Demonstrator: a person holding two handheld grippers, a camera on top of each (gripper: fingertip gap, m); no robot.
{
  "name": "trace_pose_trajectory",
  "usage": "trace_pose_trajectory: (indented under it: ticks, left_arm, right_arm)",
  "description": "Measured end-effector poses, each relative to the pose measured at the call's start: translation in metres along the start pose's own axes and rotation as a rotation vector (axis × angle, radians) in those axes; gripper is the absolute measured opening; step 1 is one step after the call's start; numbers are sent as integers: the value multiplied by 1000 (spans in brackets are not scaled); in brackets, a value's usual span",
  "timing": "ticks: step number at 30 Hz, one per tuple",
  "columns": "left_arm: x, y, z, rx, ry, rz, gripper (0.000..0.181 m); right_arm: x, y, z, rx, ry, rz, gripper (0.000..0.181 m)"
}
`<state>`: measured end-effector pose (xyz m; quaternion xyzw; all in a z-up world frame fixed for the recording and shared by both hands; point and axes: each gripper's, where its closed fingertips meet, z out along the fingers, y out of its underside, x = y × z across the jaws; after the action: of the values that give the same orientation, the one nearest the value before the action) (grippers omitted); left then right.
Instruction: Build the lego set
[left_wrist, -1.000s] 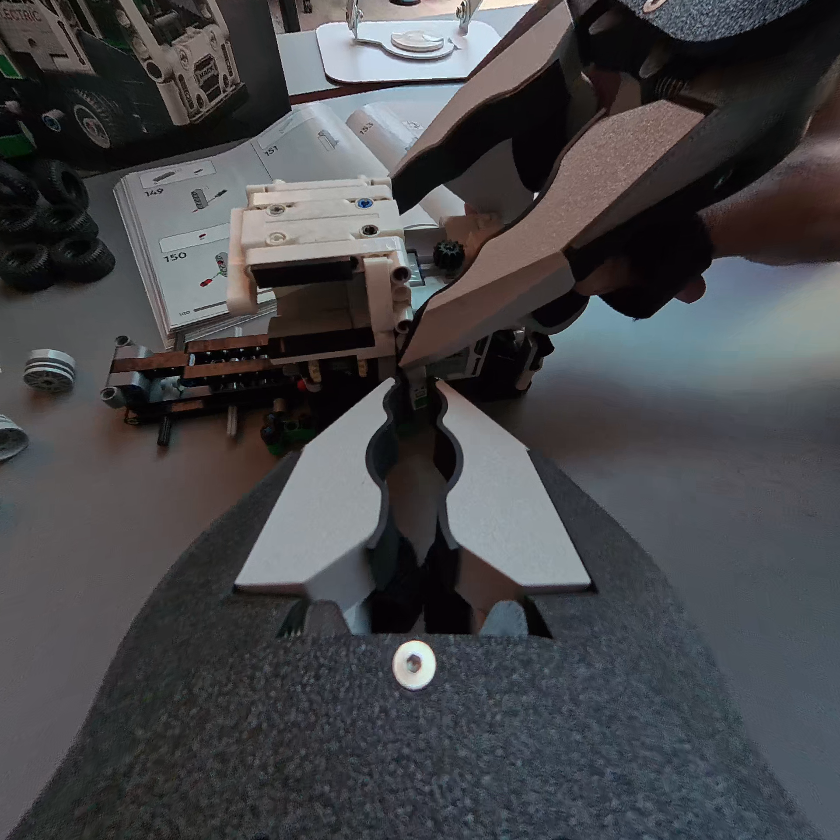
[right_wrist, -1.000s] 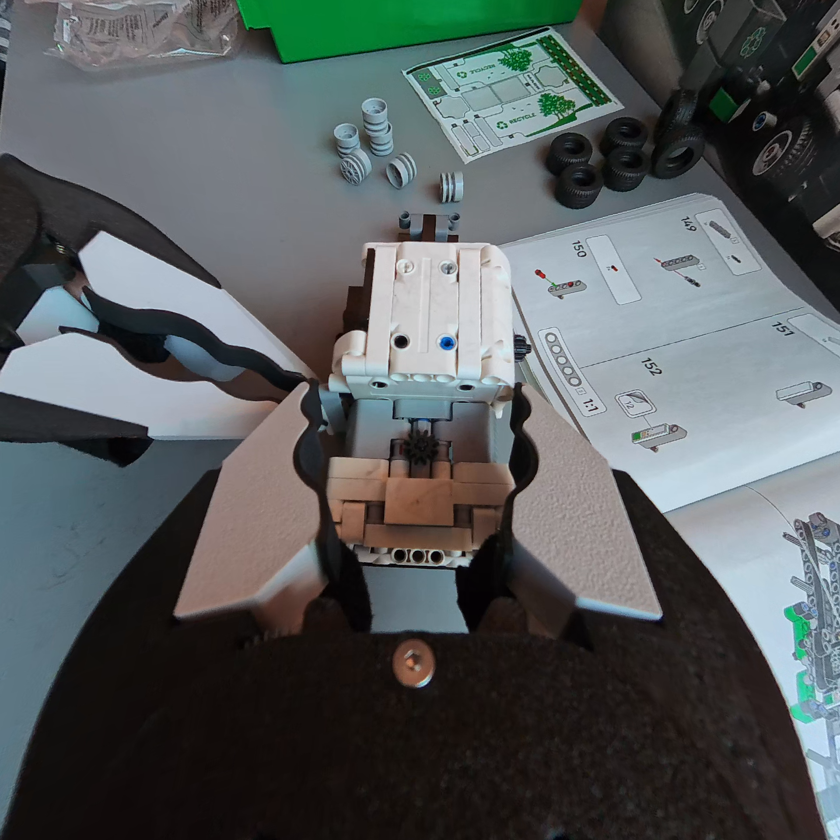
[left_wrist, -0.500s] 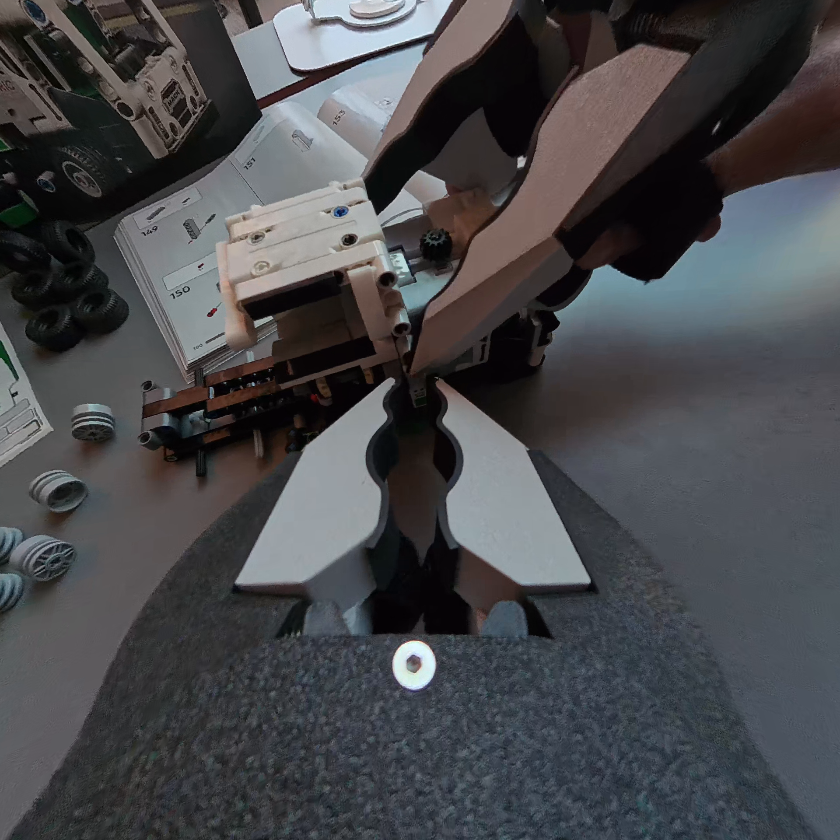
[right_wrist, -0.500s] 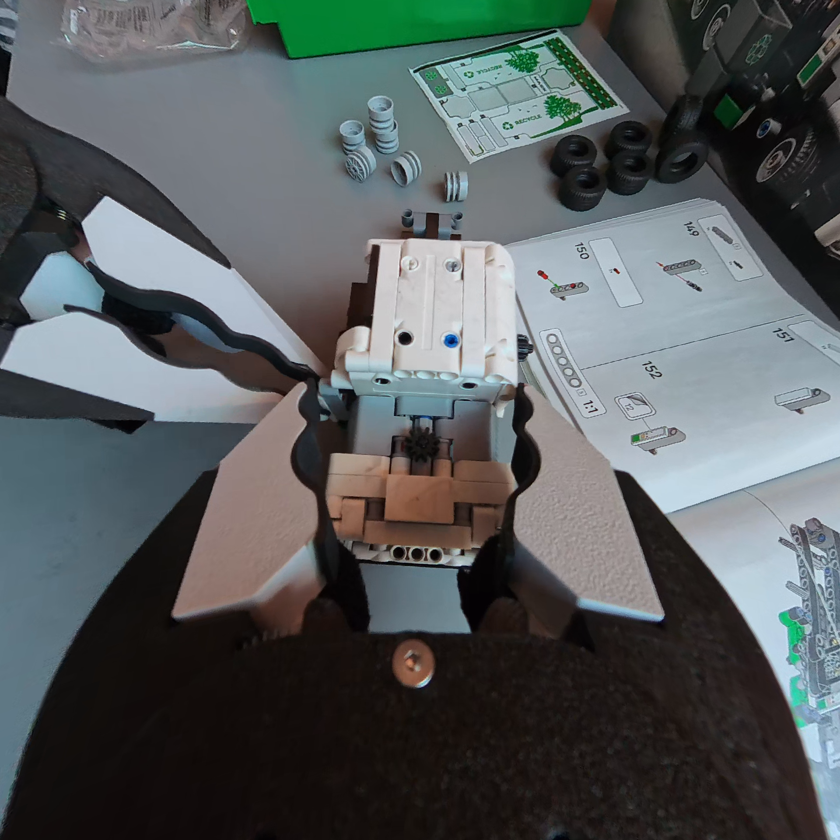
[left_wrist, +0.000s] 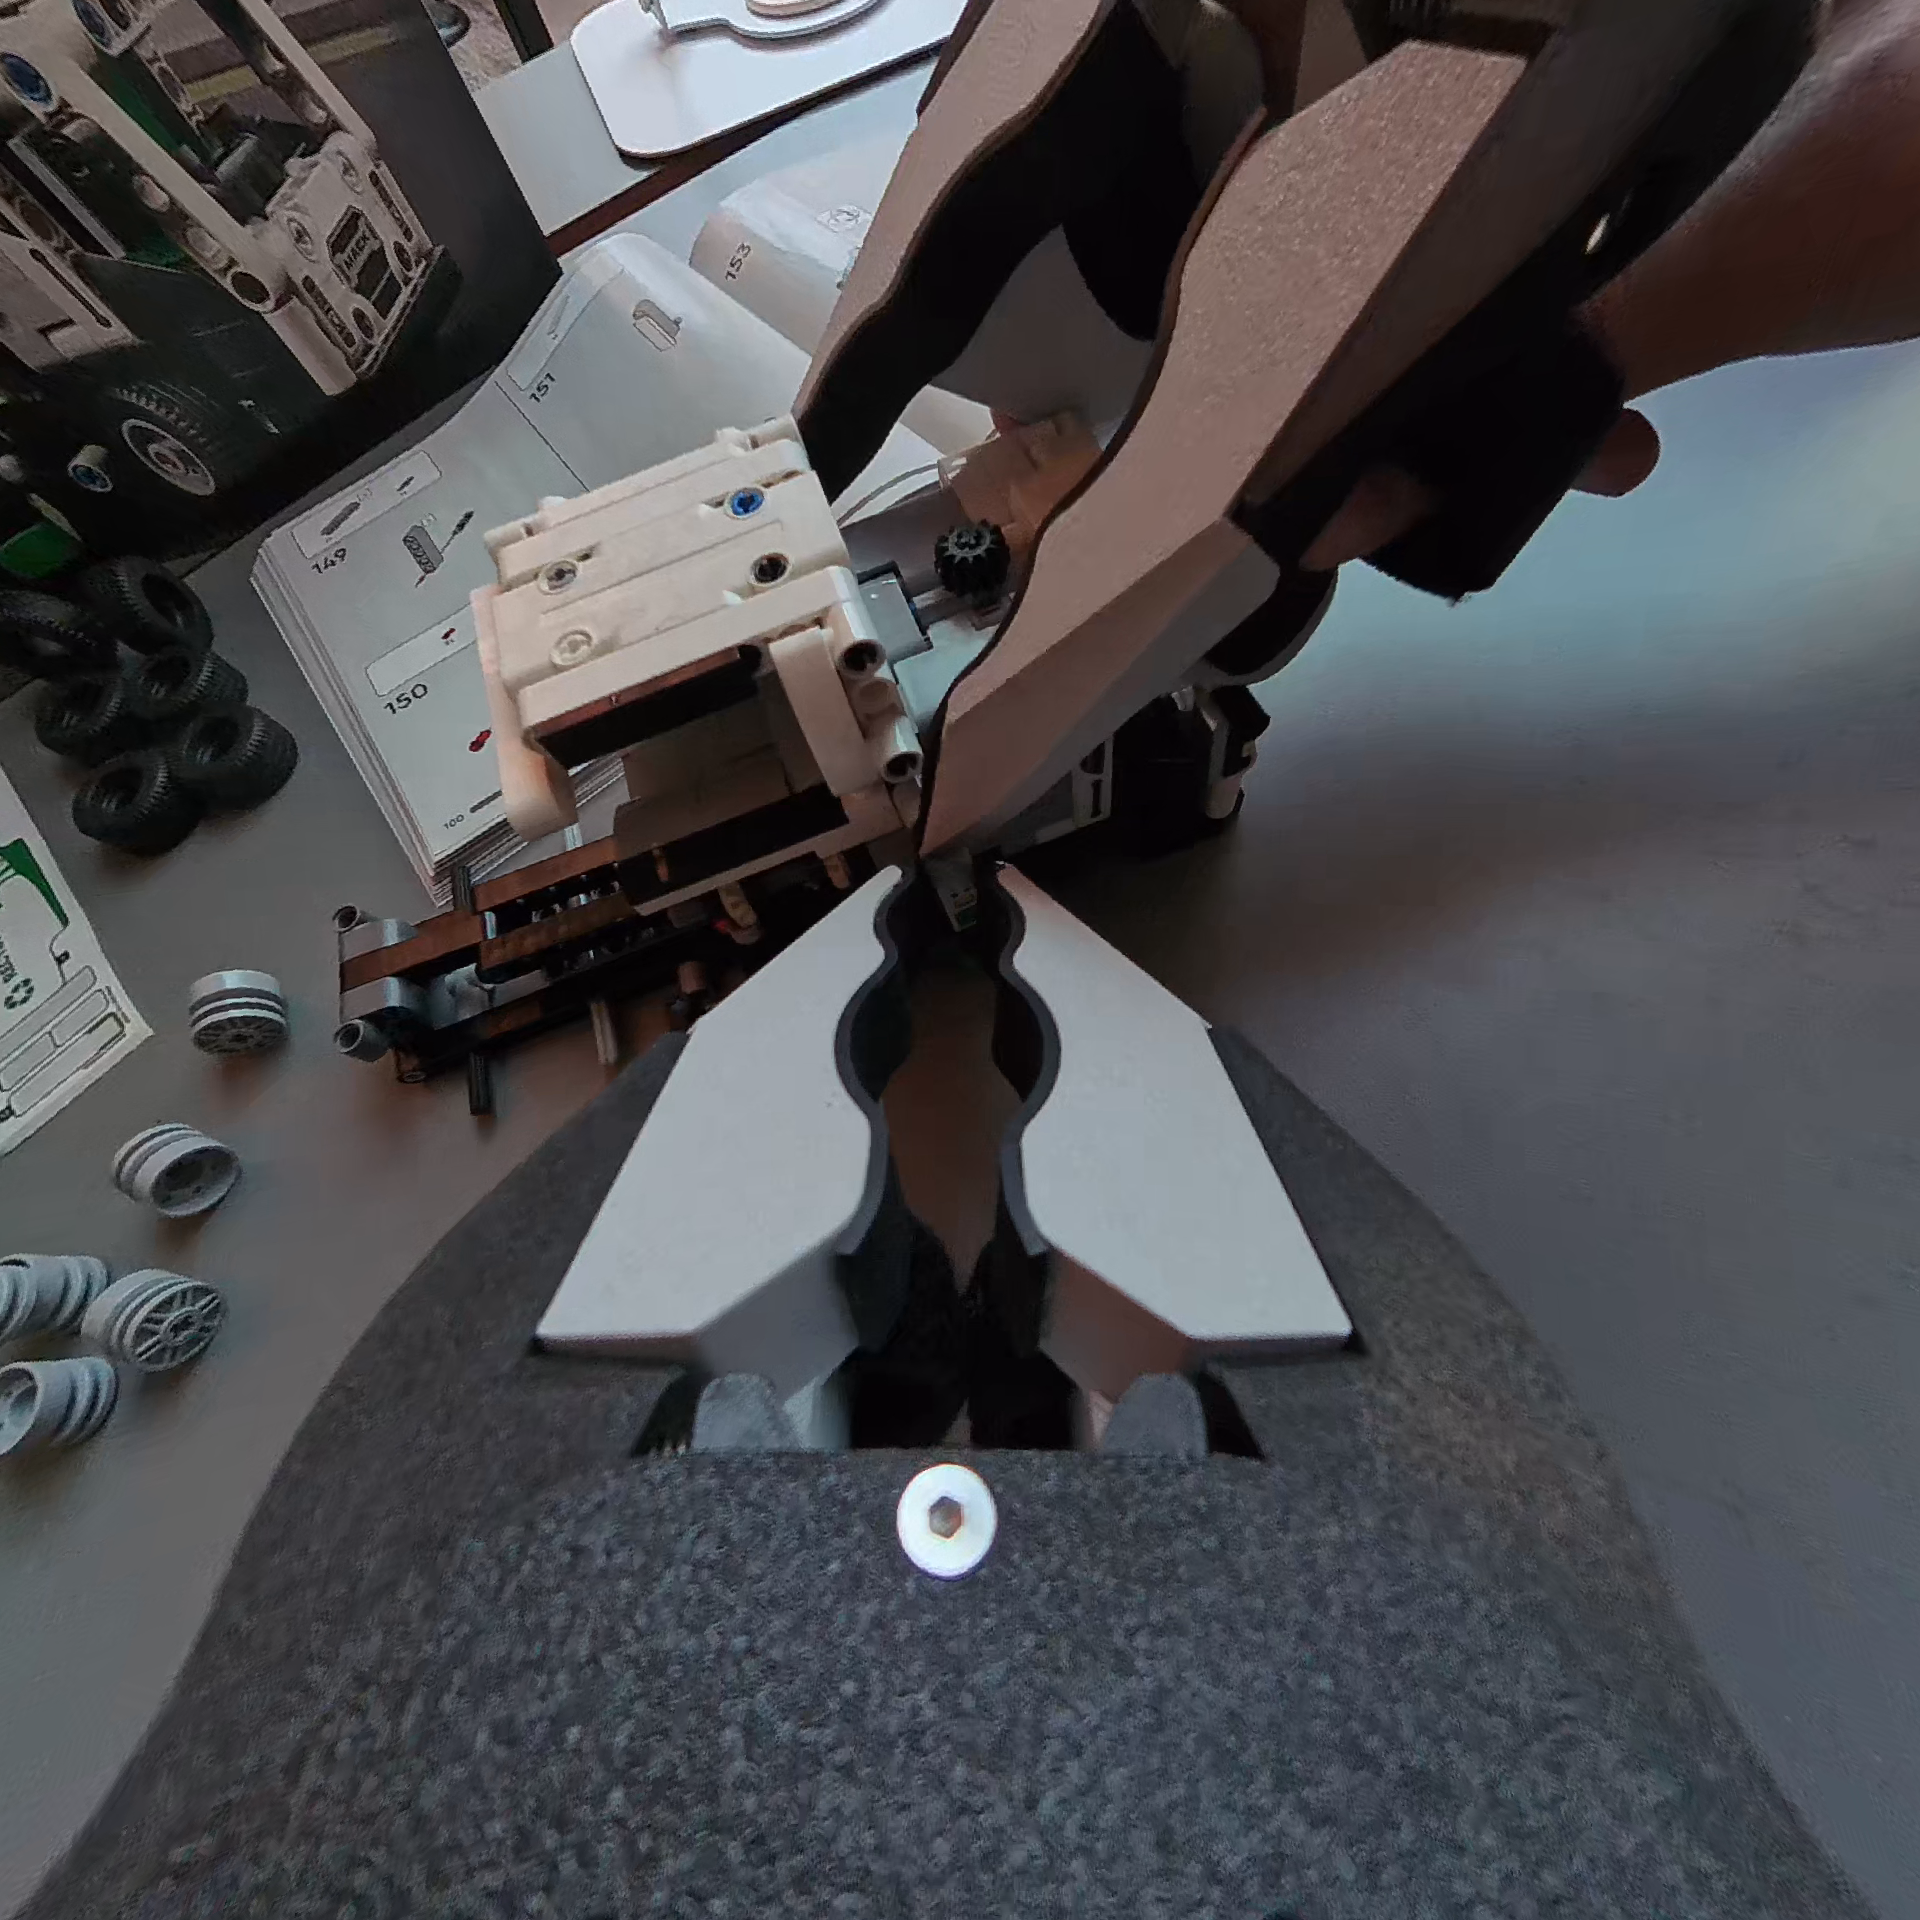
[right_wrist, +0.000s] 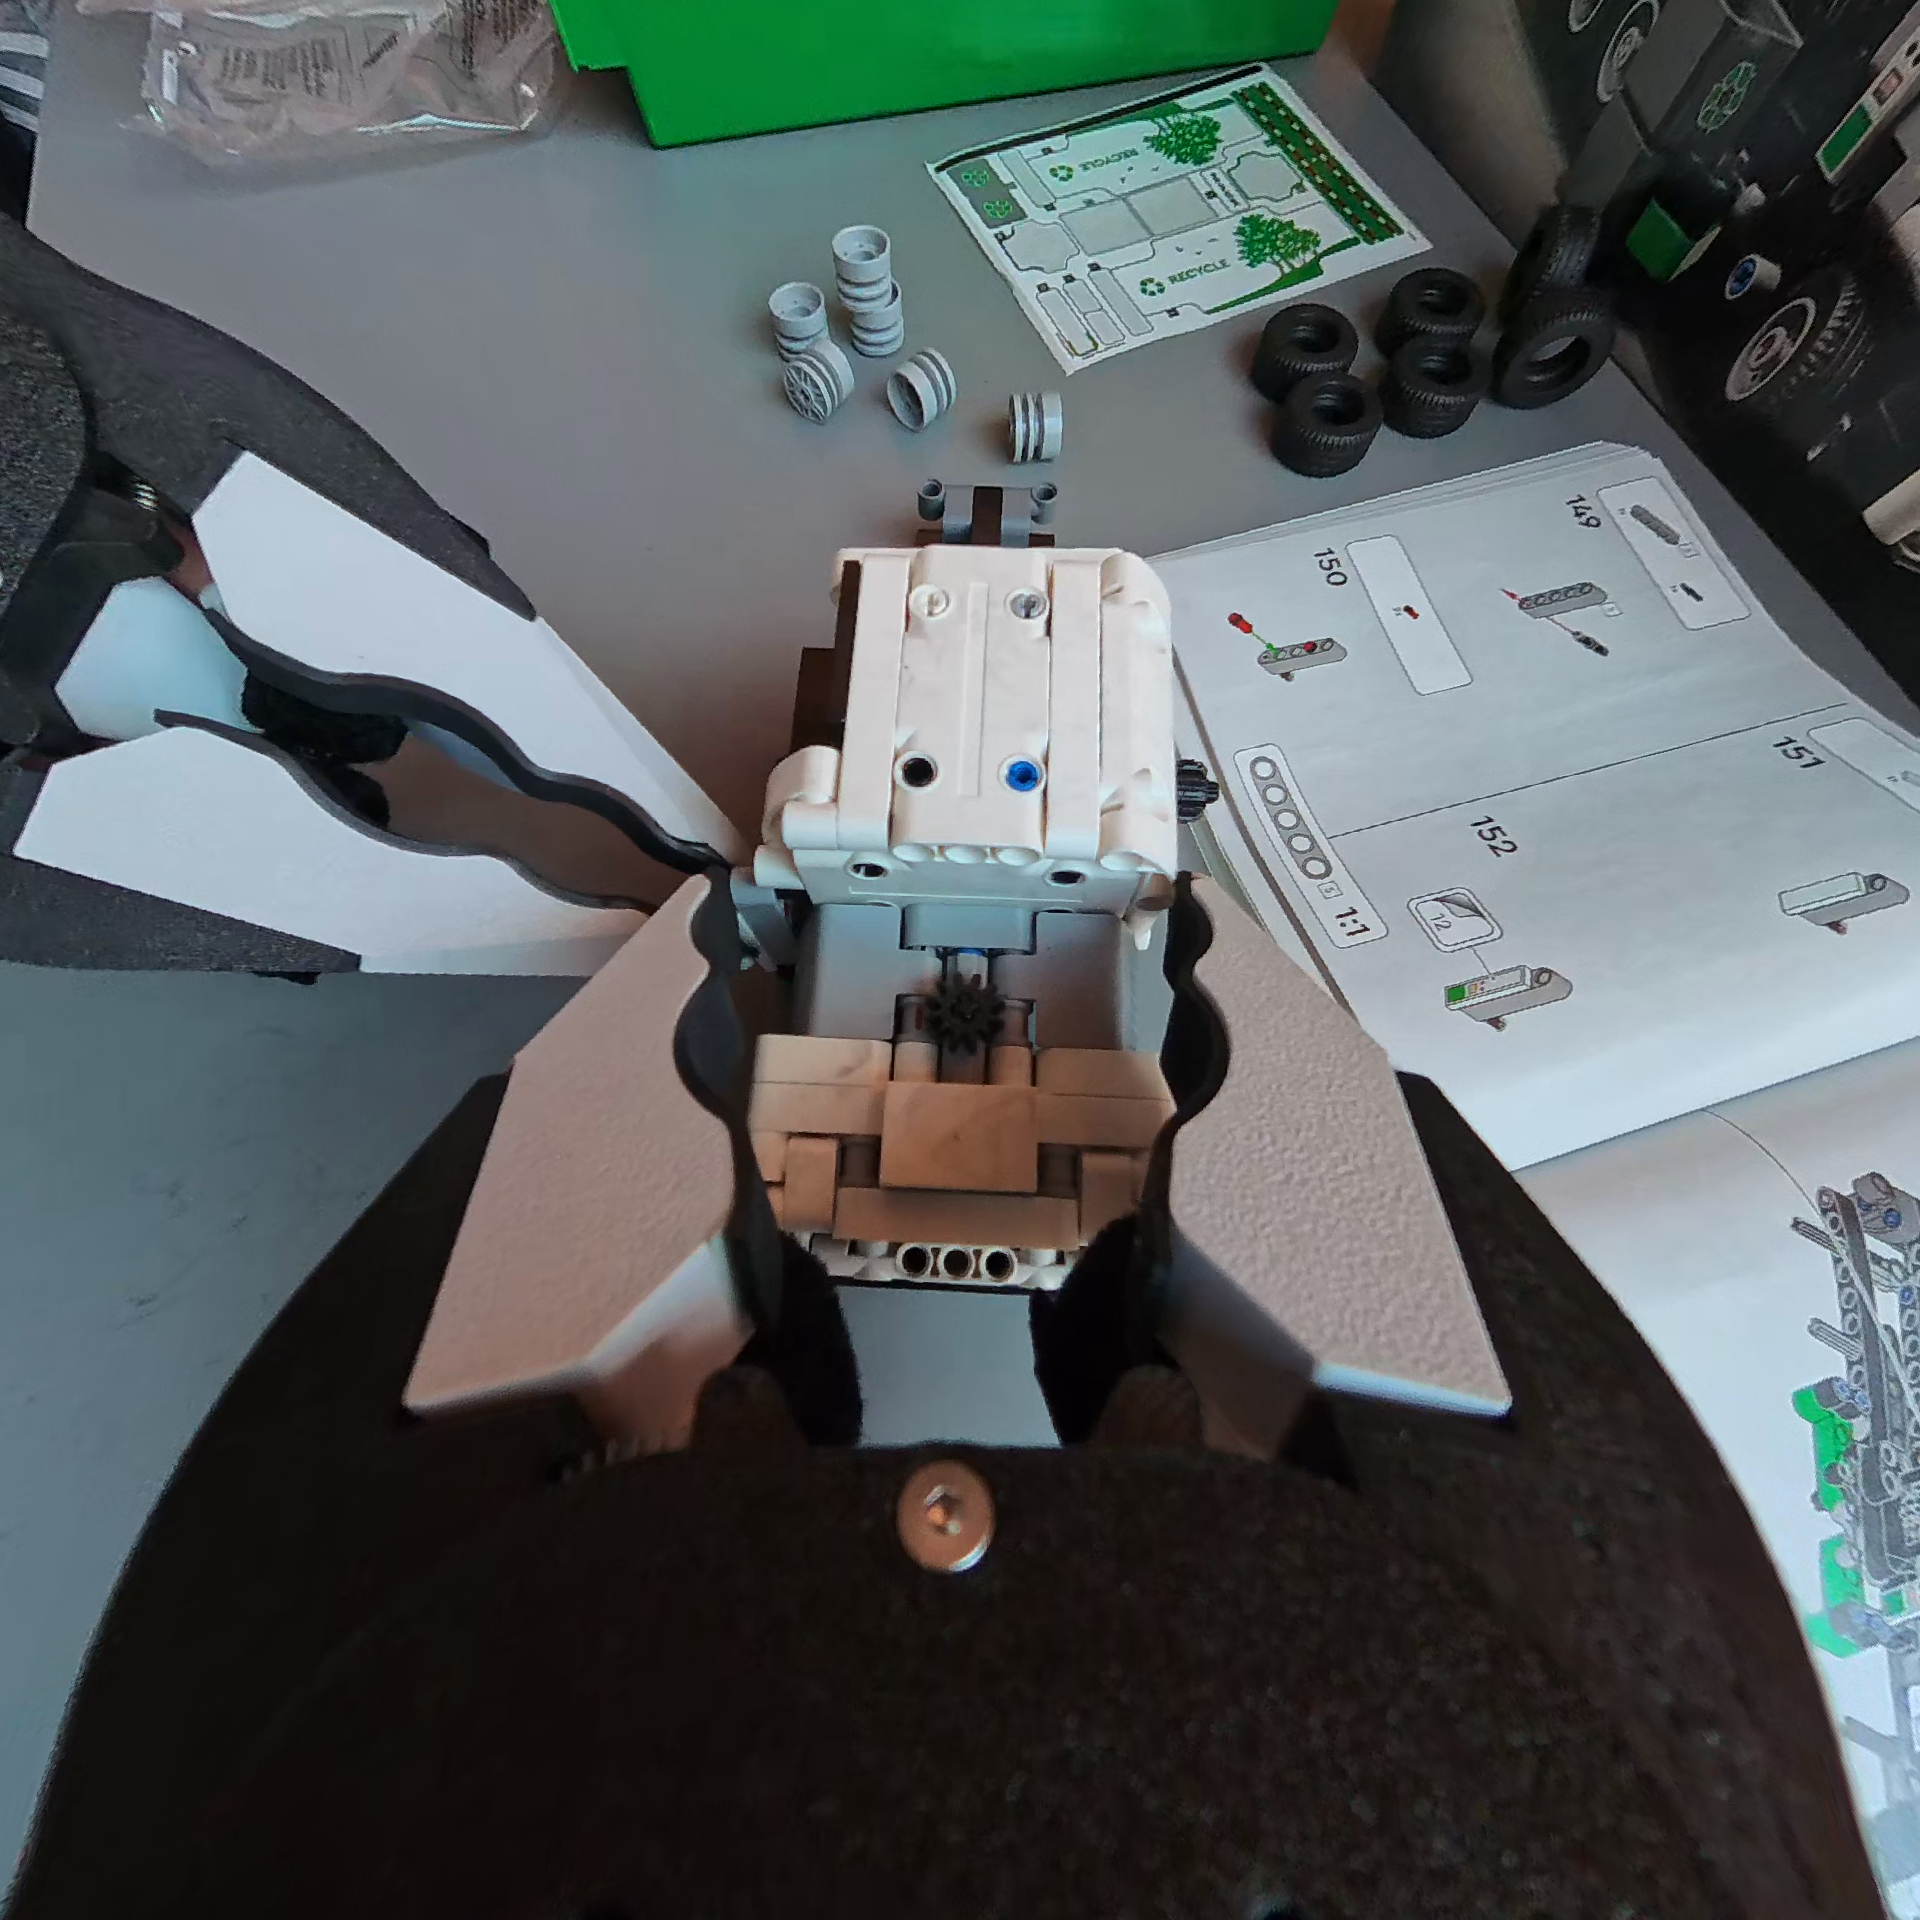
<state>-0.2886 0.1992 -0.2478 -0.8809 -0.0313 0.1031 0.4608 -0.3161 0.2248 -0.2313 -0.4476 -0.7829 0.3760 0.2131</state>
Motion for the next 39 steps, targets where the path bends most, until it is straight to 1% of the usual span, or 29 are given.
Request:
trace_pose_trajectory:
  ticks: [1,8,13,19,27,30,35,39]
  left_arm:
    - [0,0,0,3,4,0,7]
    - [-1,0,1,7,27,5,8]
    - [-2,0,1,5,78,15,7]
    - [-3,-1,1,-11,132,20,7]
    - [-4,-1,2,9,174,-14,7]
    - [-3,-3,4,21,200,-37,7]
    - [-4,-4,6,32,195,-35,8]
    - [-4,-2,3,42,164,-41,7]
  right_arm:
    - [0,0,0,1,-3,2,80]
    - [1,0,0,0,4,4,80]
    - [2,1,1,-1,11,-14,83]
    - [3,-1,1,7,23,14,82]
    - [5,-1,1,4,37,20,81]
    - [7,-1,0,7,33,30,77]
    - [9,-1,0,4,41,35,78]
    - [8,0,1,-3,31,29,79]
